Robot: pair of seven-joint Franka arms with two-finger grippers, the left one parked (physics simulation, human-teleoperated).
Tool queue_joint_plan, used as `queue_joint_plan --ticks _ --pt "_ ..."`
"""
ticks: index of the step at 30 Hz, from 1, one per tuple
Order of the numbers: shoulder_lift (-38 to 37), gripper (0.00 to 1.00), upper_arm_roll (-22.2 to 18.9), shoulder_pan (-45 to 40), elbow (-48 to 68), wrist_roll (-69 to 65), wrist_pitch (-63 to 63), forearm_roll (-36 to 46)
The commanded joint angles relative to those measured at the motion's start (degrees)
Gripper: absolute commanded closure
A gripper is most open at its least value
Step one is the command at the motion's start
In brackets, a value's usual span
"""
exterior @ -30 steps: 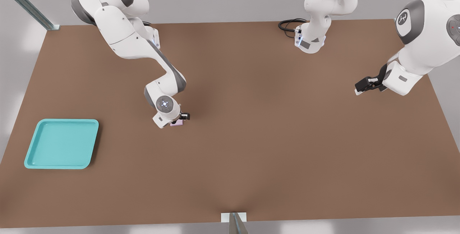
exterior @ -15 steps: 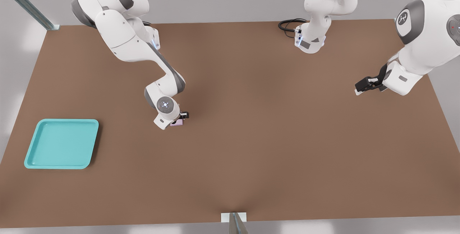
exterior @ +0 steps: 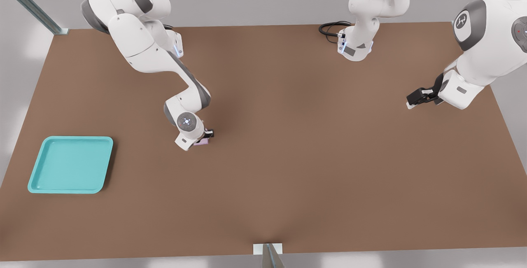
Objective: Keep left arm still and place phone on the tray with right arm
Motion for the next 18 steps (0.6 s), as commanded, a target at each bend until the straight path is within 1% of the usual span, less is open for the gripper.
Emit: queue_joint_plan --ticks 1,6,8,9,11,15,16,17,18 --pt "-0.03 0.21 -0.01 -0.30 -0.05 -2.44 -0.04 -0.10" --pt "-2.58 0.21 0.43 -2.15 0.39 -2.36 -2.76 -0.10" --pt "-5.03 0.21 0.69 -3.99 0.39 -2.62 -4.24 -0.10" --pt "-7.06 0.21 0.69 -5.57 0.57 -2.97 -5.66 -0.10" --pt "-8.73 0.21 0.08 -9.00 0.30 -6.75 -5.66 -0.01" --pt "-10.57 0.21 -0.36 -17.79 0.13 -15.53 -5.48 0.07" --pt "-12.15 0.21 -1.59 -19.73 0.13 -19.40 -5.22 0.08" --pt "-12.16 0.21 -3.43 -20.34 0.39 -22.47 -4.61 0.07" --pt "-12.42 0.21 -4.05 -21.48 0.48 -23.71 -4.26 -0.01"
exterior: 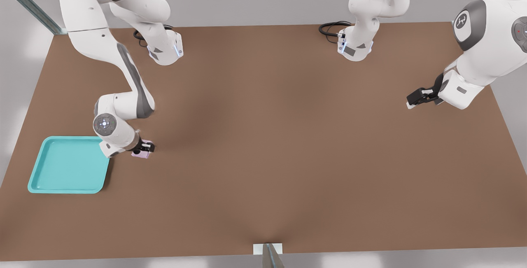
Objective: Keep left arm still and place phone on the tray with right arm
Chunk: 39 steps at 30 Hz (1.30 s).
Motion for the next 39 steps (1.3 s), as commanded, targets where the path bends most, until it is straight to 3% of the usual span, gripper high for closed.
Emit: queue_joint_plan --ticks 1,3,6,9,11,13,16,20,21,22,23,24,26,27,28,30,35,37,39 --pt "-0.29 0.21 -2.25 -1.77 0.11 -19.32 2.04 -0.18" --pt "0.15 0.21 -4.10 -3.09 0.20 -22.14 3.97 -0.09" --pt "3.84 0.21 -11.04 -3.09 2.83 -32.50 8.72 0.26" --pt "11.31 0.21 -16.41 -3.96 9.07 -53.07 11.10 11.60" --pt "14.74 0.21 -16.58 -6.08 12.41 -57.03 11.18 11.69" --pt "15.18 0.00 -16.58 -6.08 12.42 -56.42 11.18 12.04" --pt "14.48 0.00 -16.41 -5.20 12.42 -55.80 11.01 14.85" --pt "-6.08 0.00 -15.53 2.79 11.62 -44.39 -0.76 14.76" --pt "-10.11 0.00 -14.04 4.90 11.54 -39.23 -4.18 14.59" --pt "-15.47 0.00 -9.57 5.87 10.40 -25.61 -9.01 9.33" --pt "-19.27 0.00 -2.27 5.87 15.13 -9.93 -22.81 5.54" --pt "-18.22 0.00 -1.73 6.22 24.00 -9.92 -33.36 6.24" --pt "-10.66 0.00 -9.54 11.31 36.76 -15.46 -44.10 10.72" --pt "-8.37 0.00 -12.81 13.87 37.73 -15.90 -43.75 11.51" --pt "-8.10 0.00 -12.54 14.14 37.03 -15.90 -42.87 11.42" --pt "-15.49 0.00 -11.31 13.17 23.84 -16.78 -35.05 10.81" --pt "-14.44 0.00 -10.26 11.94 25.69 -18.36 -36.80 10.81" --pt "-8.63 0.00 -10.26 12.03 35.53 -18.36 -42.61 10.81" --pt "-8.63 0.00 -9.91 12.11 35.36 -18.27 -42.69 10.02"
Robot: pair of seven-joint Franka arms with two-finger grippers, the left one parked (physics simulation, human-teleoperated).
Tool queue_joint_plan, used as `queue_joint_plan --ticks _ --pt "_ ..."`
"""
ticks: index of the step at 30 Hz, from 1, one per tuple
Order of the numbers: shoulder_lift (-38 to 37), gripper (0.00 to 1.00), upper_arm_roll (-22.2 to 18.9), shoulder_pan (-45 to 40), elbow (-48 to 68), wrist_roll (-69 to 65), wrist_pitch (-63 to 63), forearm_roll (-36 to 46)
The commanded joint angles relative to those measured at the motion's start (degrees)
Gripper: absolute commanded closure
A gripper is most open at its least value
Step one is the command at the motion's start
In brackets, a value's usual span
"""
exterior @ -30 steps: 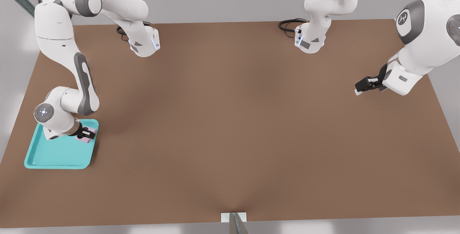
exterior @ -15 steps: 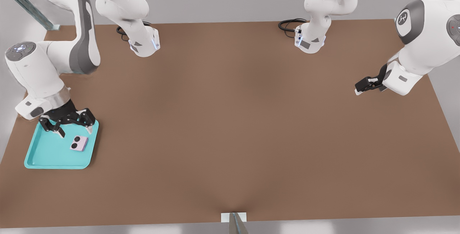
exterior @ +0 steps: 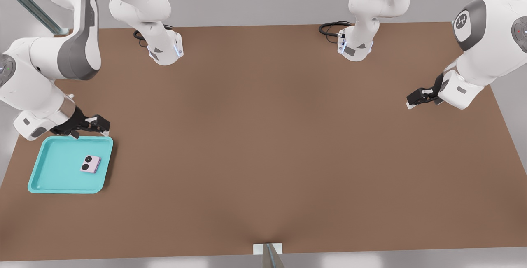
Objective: Keep left arm still and place phone on the tray with right arm
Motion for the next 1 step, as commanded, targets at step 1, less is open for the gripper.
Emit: queue_joint_plan --ticks 1 --pt "0.40 0.00 0.36 0.46 0.80 4.14 -5.54 -0.46"
